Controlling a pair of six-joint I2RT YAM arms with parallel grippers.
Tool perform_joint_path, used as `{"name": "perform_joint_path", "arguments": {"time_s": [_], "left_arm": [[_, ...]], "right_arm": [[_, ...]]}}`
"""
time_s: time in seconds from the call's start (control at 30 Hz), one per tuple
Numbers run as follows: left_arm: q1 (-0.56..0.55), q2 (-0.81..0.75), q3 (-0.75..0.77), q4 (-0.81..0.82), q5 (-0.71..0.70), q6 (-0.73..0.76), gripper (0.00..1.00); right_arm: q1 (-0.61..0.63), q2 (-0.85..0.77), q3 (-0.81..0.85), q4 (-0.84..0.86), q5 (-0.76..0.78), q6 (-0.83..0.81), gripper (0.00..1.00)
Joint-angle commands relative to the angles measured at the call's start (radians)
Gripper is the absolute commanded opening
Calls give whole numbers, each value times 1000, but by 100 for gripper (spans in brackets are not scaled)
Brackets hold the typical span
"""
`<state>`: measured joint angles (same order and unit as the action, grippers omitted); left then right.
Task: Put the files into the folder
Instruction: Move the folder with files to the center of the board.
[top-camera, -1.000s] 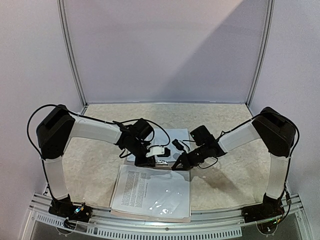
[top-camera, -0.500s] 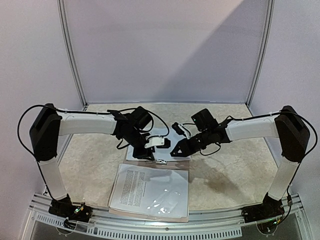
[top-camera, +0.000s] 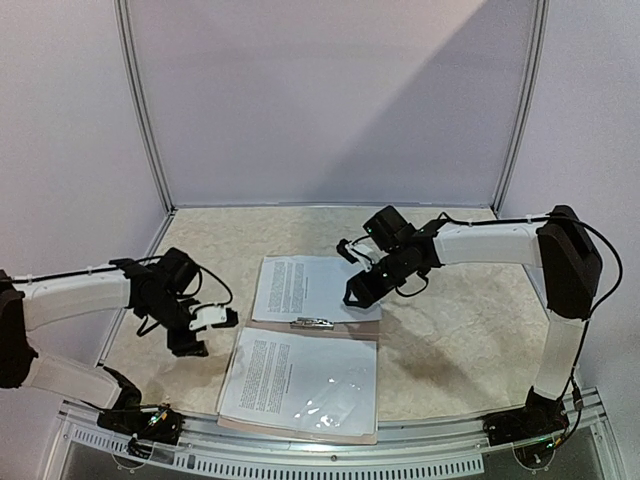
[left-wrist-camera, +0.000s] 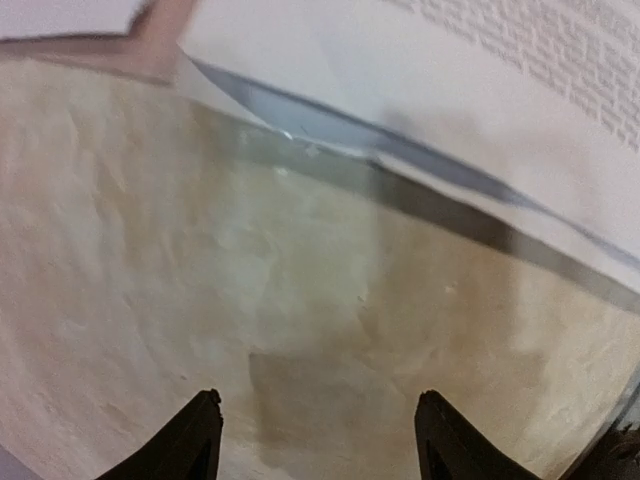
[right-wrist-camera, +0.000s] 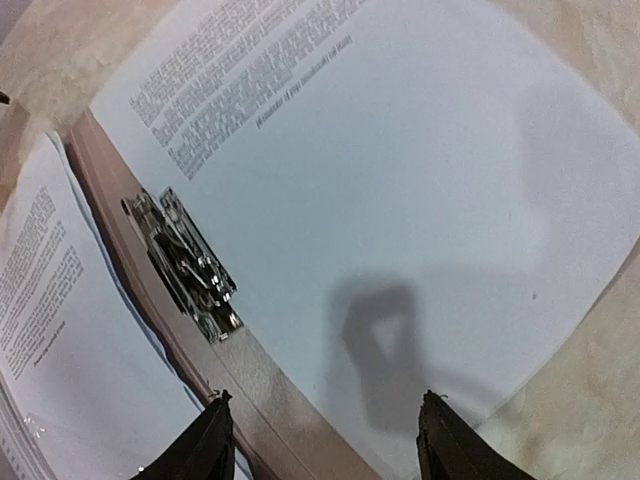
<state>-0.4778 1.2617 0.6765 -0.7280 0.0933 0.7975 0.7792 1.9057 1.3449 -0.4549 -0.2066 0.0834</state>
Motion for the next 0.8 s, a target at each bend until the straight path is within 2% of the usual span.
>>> {"name": "perform_joint_path", "arguments": {"time_s": [0.0, 0.1, 0.2, 0.37, 0.5, 0.6, 0.77], "left_arm": [[-6, -99, -136, 30, -26, 0, 68], [-13, -120, -148, 33, 36, -19, 68], [-42, -137, -150, 96, -6, -14, 67], [-160, -101, -171, 171, 20, 27, 65], [-281, -24, -187, 212, -15, 0, 64], [-302, 3, -183, 216, -15, -2, 64], [-322, 6, -180, 223, -12, 7, 64]], "right_arm": [[17, -65, -128, -20, -35, 40, 61], [18, -157, -270, 22, -50, 150, 62], [18, -258, -448, 94, -168, 351, 63], [18, -455, -720, 271, -256, 629, 64], [26, -520, -858, 351, -349, 747, 64], [53, -551, -963, 443, -426, 865, 64], [170, -570, -1016, 459, -419, 969, 65]]}}
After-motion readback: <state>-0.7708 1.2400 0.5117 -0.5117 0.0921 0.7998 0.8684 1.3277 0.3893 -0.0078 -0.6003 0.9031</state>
